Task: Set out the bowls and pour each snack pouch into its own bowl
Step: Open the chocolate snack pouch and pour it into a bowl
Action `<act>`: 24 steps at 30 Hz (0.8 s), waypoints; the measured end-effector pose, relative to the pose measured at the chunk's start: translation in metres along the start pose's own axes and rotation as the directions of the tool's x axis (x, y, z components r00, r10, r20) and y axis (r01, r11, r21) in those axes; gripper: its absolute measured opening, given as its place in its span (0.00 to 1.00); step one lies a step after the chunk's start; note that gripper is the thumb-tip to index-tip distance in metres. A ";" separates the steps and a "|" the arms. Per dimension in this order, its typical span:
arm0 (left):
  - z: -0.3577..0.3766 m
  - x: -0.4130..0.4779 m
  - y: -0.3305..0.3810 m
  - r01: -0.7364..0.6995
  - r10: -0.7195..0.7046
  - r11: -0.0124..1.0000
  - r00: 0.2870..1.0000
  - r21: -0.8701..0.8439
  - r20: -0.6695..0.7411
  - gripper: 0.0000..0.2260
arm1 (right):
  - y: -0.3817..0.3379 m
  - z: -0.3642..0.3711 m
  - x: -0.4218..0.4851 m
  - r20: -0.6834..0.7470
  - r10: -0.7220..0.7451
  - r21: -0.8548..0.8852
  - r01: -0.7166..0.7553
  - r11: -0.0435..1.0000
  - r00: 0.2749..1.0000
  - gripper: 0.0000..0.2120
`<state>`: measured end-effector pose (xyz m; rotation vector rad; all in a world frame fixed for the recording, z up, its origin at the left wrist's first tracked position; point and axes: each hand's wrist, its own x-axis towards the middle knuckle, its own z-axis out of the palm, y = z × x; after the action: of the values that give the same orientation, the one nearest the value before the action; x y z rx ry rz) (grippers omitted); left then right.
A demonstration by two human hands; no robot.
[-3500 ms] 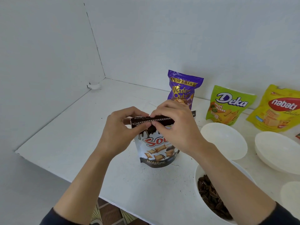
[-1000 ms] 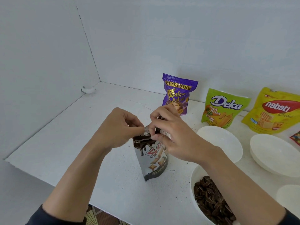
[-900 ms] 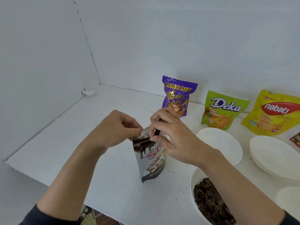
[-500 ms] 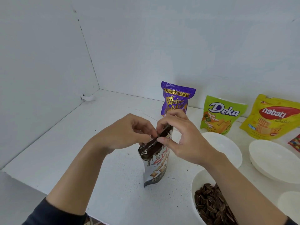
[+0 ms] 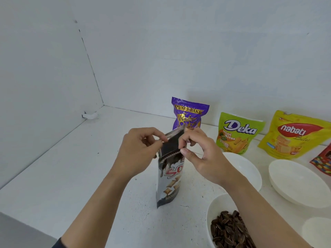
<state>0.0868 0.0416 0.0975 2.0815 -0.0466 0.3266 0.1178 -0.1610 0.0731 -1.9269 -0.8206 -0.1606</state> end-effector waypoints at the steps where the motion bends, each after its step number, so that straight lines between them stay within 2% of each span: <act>1: -0.001 0.001 -0.001 0.016 -0.017 1.000 0.999 -0.009 -0.043 0.13 | 0.002 -0.002 0.000 -0.021 0.010 -0.004 -0.010 1.000 1.000 0.07; 3: -0.001 0.002 -0.002 0.052 -0.052 0.999 0.998 -0.004 -0.025 0.13 | 0.005 -0.003 0.000 -0.035 0.035 0.016 -0.034 0.999 0.999 0.07; 5: 0.002 0.005 -0.002 0.072 -0.075 0.997 0.994 0.037 0.082 0.14 | 0.006 0.001 0.002 -0.011 0.044 0.030 -0.043 0.999 0.999 0.08; 7: 0.006 0.008 -0.002 0.057 -0.073 0.994 0.982 0.098 0.172 0.13 | 0.005 0.007 0.004 0.009 0.023 0.038 -0.024 0.999 1.000 0.06; 9: 0.007 0.010 0.000 0.045 -0.070 0.991 0.979 0.128 0.193 0.11 | 0.006 0.010 0.005 0.009 -0.007 0.034 0.007 0.999 1.000 0.02; 13: 0.002 0.016 -0.002 0.054 -0.080 0.981 0.987 0.184 0.136 0.11 | 0.012 0.009 0.007 0.020 -0.018 -0.071 0.019 0.997 1.000 0.04; 19: -0.014 0.024 -0.014 0.134 -0.126 0.966 0.991 0.220 -0.050 0.13 | 0.025 -0.007 0.006 0.037 -0.040 -0.236 0.048 0.971 0.998 0.08; 22: -0.011 0.021 -0.011 0.117 -0.104 0.966 0.992 0.229 -0.069 0.12 | 0.026 -0.005 0.007 0.016 -0.046 -0.281 0.048 0.959 0.999 0.08; 24: -0.009 0.019 -0.008 0.079 -0.068 0.963 0.996 0.256 -0.052 0.10 | 0.026 -0.005 0.007 0.008 -0.046 -0.337 0.046 0.940 0.999 0.11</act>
<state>0.1047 0.0555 0.1002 2.3266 0.1046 0.3465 0.1404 -0.1689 0.0595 -2.2284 -0.8820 -0.3496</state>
